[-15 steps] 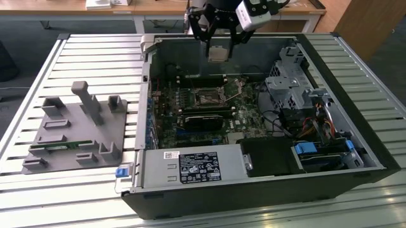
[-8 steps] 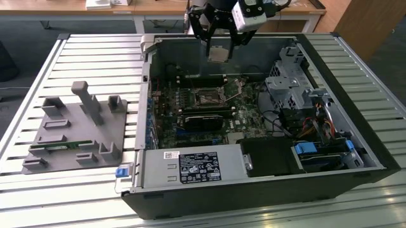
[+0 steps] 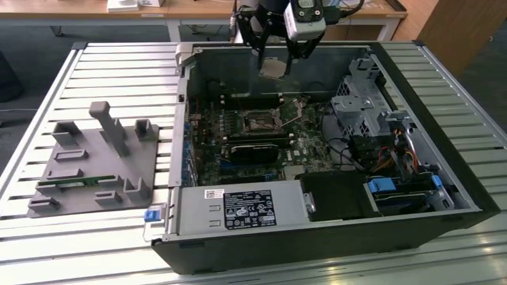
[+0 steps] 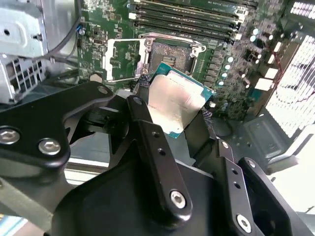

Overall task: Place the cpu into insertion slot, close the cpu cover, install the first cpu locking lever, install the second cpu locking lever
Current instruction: 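Place the cpu into insertion slot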

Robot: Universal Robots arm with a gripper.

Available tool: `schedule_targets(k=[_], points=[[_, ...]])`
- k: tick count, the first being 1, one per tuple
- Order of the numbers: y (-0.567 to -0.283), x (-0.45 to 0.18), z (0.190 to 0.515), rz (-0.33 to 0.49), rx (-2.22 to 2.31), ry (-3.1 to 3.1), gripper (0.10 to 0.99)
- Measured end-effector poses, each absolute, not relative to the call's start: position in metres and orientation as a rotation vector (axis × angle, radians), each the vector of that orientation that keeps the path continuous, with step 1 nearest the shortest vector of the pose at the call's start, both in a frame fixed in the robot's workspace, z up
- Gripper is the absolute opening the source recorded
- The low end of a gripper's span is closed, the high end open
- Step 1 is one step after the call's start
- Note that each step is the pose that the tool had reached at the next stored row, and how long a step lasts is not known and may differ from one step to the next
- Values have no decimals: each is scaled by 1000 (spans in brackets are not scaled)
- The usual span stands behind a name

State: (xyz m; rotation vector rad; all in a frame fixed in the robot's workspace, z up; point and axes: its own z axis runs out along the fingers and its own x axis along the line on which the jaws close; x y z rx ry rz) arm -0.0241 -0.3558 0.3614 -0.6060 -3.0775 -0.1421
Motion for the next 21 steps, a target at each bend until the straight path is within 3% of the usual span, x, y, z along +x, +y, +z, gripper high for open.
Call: schedule_targets(k=[21], points=[[-356,-26,358,-142,-1049,-2970,537]])
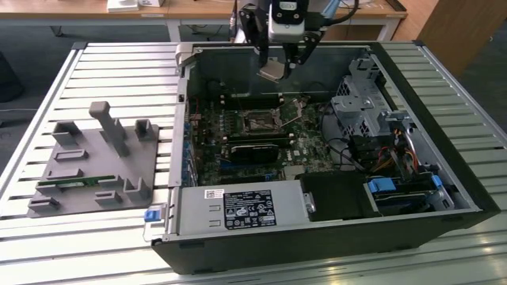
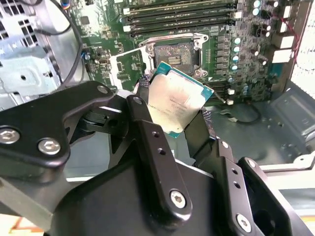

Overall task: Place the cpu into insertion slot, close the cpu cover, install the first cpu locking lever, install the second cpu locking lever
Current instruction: 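Place the cpu into insertion slot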

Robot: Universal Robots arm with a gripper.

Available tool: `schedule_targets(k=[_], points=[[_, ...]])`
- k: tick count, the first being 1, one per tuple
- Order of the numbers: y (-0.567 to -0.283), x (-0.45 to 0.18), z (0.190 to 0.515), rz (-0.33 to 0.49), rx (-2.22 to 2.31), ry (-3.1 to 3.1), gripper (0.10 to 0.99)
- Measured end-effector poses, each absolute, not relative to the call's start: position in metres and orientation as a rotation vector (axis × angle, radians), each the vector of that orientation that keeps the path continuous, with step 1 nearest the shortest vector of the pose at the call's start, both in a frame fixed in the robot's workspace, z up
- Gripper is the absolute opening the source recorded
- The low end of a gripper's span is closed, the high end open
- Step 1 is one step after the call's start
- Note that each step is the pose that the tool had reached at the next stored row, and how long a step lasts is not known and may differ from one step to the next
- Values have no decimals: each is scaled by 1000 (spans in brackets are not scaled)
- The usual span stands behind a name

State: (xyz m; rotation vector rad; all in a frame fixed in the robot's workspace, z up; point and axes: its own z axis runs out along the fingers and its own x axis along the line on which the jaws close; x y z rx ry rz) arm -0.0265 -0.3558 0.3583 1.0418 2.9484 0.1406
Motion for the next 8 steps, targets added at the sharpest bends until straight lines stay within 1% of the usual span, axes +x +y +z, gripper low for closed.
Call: schedule_targets(k=[8], points=[[-356,-27,356,137,1200,2882,537]])
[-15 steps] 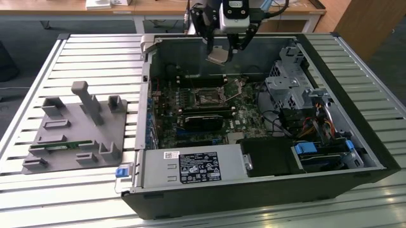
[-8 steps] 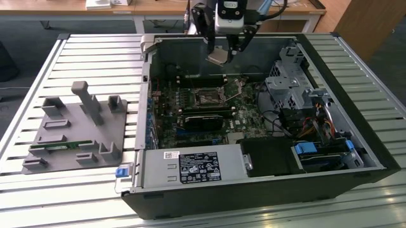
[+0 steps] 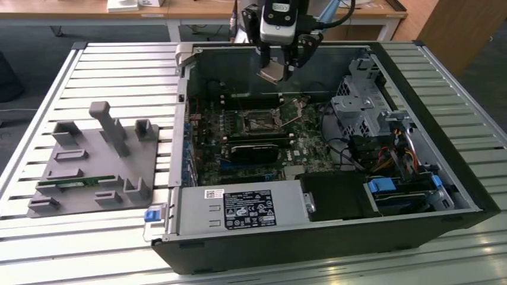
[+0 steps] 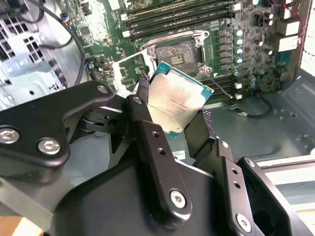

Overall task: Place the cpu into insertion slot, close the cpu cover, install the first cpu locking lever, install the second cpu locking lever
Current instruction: 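Place the cpu into insertion slot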

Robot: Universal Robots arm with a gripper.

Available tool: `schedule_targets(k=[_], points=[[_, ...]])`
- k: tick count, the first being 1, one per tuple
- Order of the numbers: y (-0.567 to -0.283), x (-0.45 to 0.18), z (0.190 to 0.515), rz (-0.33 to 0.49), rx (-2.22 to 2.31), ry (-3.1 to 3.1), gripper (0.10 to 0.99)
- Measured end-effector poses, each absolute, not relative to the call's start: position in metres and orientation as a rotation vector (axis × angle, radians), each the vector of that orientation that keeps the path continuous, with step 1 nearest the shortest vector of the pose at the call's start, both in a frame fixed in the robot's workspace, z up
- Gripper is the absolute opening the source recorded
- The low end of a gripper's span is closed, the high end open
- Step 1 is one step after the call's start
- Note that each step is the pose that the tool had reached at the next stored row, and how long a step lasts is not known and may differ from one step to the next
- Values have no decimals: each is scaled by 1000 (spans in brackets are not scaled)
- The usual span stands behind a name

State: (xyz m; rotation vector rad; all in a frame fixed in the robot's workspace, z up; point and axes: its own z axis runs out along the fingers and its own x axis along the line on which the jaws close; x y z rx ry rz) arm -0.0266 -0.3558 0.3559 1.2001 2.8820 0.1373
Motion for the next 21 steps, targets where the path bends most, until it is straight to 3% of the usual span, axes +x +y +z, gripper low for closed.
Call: schedule_targets(k=[21], points=[[-356,-27,344,99,1544,2695,537]])
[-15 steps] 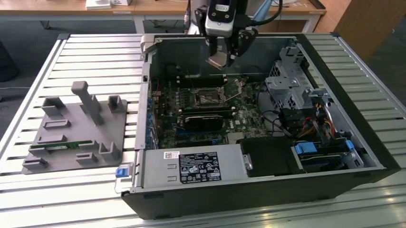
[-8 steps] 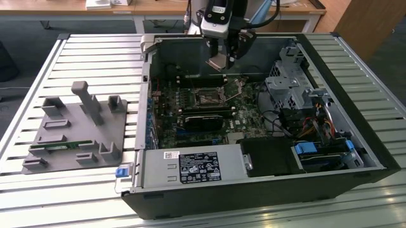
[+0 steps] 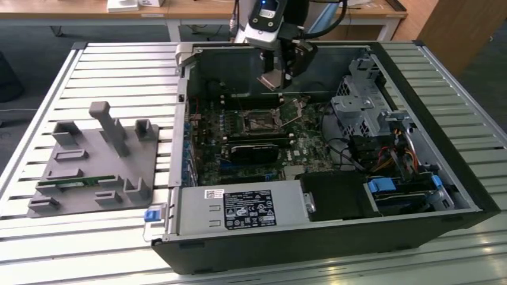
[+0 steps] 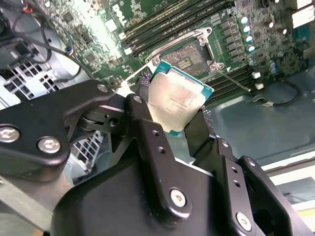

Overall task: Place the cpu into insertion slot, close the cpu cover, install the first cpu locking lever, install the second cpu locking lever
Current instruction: 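Place the cpu into insertion slot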

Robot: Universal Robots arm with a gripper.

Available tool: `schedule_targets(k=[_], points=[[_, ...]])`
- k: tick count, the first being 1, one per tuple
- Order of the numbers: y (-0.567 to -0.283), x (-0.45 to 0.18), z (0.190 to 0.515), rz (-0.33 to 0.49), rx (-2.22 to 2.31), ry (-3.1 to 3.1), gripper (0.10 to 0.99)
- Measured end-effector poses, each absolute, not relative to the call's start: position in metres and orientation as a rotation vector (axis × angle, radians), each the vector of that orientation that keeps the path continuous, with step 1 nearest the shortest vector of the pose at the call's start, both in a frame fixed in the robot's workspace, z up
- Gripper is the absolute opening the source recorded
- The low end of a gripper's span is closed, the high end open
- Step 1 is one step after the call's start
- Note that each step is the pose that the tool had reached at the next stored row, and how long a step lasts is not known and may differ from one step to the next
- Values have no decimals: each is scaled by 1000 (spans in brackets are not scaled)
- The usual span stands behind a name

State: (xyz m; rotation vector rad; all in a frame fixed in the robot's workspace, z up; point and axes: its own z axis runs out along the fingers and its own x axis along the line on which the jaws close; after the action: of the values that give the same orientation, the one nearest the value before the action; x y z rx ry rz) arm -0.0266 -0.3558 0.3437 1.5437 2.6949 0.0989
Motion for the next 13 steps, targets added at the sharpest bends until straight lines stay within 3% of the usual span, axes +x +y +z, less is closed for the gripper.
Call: schedule_targets(k=[13], points=[[-356,-27,338,90,1787,2532,537]])
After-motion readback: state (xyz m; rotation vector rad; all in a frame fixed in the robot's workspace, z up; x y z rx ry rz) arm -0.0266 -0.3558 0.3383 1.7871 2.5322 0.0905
